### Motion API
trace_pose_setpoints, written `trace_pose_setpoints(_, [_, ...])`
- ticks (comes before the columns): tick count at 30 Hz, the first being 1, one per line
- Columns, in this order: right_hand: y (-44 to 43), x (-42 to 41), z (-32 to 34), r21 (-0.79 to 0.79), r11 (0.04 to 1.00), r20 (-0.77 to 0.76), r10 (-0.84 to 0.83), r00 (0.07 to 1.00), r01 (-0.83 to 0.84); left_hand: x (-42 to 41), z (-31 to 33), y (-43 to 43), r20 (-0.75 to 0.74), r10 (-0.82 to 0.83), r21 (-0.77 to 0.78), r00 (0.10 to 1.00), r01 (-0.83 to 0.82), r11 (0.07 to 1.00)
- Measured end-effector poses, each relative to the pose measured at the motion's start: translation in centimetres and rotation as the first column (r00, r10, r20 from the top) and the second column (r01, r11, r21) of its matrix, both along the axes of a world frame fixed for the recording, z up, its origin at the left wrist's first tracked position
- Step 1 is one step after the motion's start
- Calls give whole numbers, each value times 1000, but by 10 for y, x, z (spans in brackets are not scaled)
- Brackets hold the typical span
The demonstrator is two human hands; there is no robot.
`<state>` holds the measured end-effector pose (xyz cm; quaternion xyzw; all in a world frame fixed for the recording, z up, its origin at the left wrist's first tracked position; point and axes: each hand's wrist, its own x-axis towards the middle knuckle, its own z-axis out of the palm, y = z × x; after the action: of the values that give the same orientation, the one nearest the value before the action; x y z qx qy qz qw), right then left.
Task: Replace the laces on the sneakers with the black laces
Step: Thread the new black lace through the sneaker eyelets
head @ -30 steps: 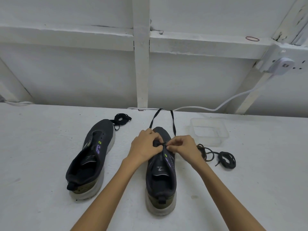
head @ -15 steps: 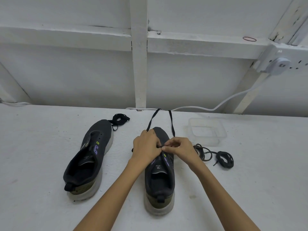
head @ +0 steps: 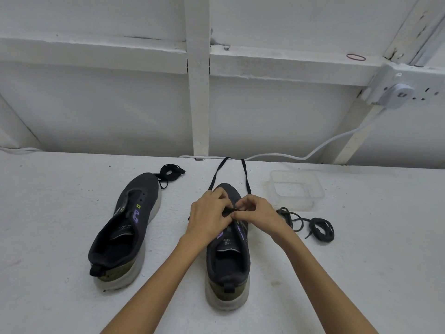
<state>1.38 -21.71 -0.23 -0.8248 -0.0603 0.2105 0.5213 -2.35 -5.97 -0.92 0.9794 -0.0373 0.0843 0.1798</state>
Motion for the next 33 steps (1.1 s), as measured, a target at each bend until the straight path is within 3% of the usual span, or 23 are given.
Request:
trace_pose_setpoints(7, [5,-2,-2,11,998,10,-55,998,55,4,6,5,-3,-107,90,994,106,990])
trace_pose_setpoints(14, [5,-6,0,21,997,24,-77,997,76,10,12,4,-51,-95,196,994,104,975])
trace_pose_setpoints(16, [5,-7,0,7,997,43,-79,996,79,12,12,7,-65,-72,113,995,79,991])
trace_pose_setpoints(19, [5,-9,3,-4,998,68,-69,995,69,16,9,22,-129,11,-181,992,-34,983])
trace_pose_setpoints(20, [5,-10,3,-12,998,77,-65,995,66,16,8,28,-159,42,-326,986,-93,941])
trace_pose_setpoints(22, [6,-11,4,-33,998,95,-53,994,57,13,6,35,-217,81,-606,973,-199,770])
trace_pose_setpoints(23, [7,-11,5,-50,998,113,-40,993,46,10,6,35,-222,92,-673,971,-221,706])
trace_pose_setpoints(28, [21,-7,2,-191,981,353,38,935,32,7,0,31,-73,58,-666,996,-92,740])
trace_pose_setpoints(33, [26,-3,2,22,995,338,-98,936,96,5,6,24,-88,108,-804,990,-135,579])
